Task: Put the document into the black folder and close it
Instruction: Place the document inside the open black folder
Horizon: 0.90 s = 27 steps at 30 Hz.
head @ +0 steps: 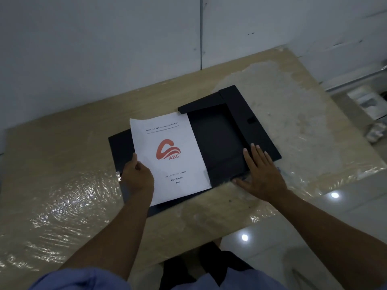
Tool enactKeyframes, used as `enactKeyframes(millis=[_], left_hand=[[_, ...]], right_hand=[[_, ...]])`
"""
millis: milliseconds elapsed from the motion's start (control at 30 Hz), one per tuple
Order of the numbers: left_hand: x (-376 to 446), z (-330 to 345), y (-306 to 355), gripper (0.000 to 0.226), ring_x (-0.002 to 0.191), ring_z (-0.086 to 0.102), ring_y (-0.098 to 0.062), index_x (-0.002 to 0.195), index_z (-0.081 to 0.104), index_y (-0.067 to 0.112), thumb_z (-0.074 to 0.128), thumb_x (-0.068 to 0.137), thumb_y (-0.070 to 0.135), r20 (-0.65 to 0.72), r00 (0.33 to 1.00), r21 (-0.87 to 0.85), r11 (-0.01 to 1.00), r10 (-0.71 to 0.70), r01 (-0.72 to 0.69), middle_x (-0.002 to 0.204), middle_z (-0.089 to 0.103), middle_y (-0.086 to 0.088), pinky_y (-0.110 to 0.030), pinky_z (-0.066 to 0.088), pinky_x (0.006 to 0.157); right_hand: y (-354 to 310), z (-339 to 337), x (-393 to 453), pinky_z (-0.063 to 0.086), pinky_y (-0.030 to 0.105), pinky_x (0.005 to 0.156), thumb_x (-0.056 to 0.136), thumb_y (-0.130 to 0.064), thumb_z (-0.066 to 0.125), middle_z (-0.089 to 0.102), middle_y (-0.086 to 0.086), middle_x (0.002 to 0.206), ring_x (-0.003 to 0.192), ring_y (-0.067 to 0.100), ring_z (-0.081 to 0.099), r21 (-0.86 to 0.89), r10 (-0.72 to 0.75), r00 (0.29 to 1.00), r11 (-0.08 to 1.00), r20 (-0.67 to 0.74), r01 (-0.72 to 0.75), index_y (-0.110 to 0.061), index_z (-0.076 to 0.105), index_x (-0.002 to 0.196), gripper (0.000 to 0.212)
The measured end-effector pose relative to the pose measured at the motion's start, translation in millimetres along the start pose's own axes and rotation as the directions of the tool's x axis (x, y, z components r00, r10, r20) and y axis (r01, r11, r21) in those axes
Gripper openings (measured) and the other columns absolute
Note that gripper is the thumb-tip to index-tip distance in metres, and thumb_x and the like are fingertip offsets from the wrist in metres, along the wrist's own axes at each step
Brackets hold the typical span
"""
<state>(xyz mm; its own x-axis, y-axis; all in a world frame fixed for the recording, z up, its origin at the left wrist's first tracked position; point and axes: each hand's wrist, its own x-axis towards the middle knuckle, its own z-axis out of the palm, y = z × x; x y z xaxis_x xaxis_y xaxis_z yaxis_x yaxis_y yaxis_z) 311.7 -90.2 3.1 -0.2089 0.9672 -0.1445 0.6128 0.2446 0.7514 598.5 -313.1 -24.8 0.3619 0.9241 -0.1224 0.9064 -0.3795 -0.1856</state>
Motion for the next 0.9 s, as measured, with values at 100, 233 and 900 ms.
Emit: enactKeyframes(millis=[100, 233, 900], left_hand=[[5, 7, -3, 0.036, 0.106, 0.065, -0.030, 0.134, 0.061, 0.015, 0.048, 0.101, 0.017, -0.018, 1.000, -0.016, 1.000, -0.004, 0.004, 0.120, 0.070, -0.012, -0.024, 0.044, 0.086], [-1, 17, -3, 0.036, 0.107, 0.066, -0.025, 0.136, 0.060, 0.015, 0.048, 0.102, 0.020, 0.007, 1.000, 0.022, 1.000, -0.021, 0.021, 0.122, 0.069, -0.009, -0.027, 0.049, 0.088], [-58, 96, 52, 0.045, 0.137, 0.049, -0.027, 0.143, 0.045, -0.006, 0.051, 0.099, 0.001, 0.409, 0.834, 0.092, 0.892, 0.371, -0.442, 0.155, 0.041, -0.019, -0.020, 0.030, 0.108]], right_hand=[[8, 3, -1, 0.028, 0.057, 0.126, 0.087, -0.079, 0.042, 0.026, 0.022, 0.168, 0.157, 0.036, 0.024, -0.015, -0.023, 0.999, 1.000, -0.045, 0.022, -0.002, 0.026, 0.160, 0.107], [13, 4, -2, 0.023, 0.061, 0.126, 0.089, -0.079, 0.040, 0.030, 0.016, 0.168, 0.157, 0.034, 0.024, -0.084, -0.027, 0.996, 0.996, -0.085, 0.020, -0.007, 0.030, 0.160, 0.102], [37, 13, -2, 0.021, 0.060, 0.127, 0.092, -0.076, 0.048, 0.031, 0.016, 0.168, 0.158, 0.034, 0.023, -0.054, -0.069, 0.971, 0.997, -0.230, 0.059, -0.012, 0.033, 0.160, 0.095]])
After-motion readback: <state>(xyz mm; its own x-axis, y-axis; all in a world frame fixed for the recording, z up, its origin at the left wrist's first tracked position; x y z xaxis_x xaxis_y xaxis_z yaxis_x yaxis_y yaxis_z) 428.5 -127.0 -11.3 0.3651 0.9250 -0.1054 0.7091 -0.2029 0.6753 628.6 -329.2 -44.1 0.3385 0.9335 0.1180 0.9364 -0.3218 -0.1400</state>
